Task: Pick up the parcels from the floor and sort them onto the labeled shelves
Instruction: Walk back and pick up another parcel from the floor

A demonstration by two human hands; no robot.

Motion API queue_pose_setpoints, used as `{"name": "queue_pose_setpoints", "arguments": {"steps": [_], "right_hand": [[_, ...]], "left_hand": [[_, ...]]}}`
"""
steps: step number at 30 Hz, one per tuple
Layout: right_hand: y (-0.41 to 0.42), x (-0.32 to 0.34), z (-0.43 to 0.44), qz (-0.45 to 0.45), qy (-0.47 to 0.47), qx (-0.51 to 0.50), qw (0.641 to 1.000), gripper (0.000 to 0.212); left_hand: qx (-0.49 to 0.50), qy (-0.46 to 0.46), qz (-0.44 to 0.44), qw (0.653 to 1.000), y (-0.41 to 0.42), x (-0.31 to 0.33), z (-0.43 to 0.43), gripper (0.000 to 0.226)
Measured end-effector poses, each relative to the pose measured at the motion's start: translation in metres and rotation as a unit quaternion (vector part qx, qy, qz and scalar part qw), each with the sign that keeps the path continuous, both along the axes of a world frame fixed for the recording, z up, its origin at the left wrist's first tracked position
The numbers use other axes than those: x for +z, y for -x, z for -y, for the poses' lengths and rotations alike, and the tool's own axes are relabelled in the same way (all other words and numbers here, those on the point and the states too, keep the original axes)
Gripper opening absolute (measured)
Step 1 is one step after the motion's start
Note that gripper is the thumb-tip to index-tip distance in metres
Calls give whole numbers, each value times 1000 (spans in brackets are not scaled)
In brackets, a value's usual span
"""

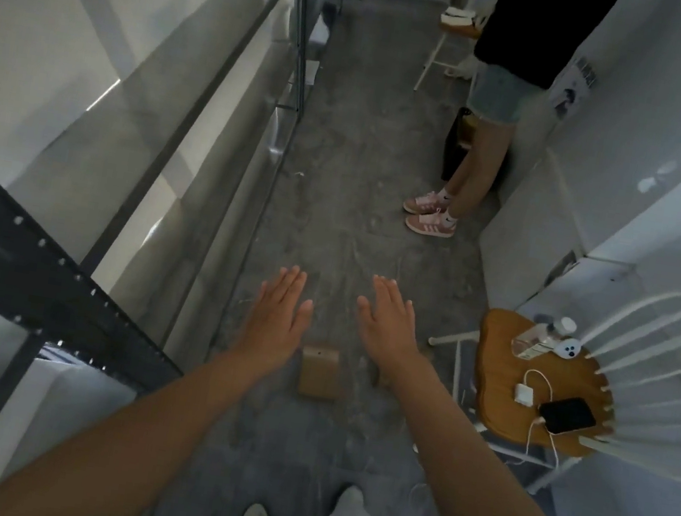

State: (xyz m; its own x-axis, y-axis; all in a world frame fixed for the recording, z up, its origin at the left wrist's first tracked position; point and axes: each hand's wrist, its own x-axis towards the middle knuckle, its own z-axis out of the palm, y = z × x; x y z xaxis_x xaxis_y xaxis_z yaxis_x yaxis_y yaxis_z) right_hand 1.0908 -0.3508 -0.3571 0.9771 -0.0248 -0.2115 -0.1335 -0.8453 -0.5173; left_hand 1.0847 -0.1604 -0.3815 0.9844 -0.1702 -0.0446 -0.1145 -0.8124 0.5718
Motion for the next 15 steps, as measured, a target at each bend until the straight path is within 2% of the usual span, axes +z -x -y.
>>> {"name": "queue_pose_setpoints", "arguments": {"steps": [4,15], "right_hand": [[-34,-13,15,-28,11,38,999,56],[-110,-96,49,-117,52,161,979,55]], "left_hand": [[44,-2,-3,999,-29,-14,10,56],[178,24,-76,981,-67,-90,45,54]]}}
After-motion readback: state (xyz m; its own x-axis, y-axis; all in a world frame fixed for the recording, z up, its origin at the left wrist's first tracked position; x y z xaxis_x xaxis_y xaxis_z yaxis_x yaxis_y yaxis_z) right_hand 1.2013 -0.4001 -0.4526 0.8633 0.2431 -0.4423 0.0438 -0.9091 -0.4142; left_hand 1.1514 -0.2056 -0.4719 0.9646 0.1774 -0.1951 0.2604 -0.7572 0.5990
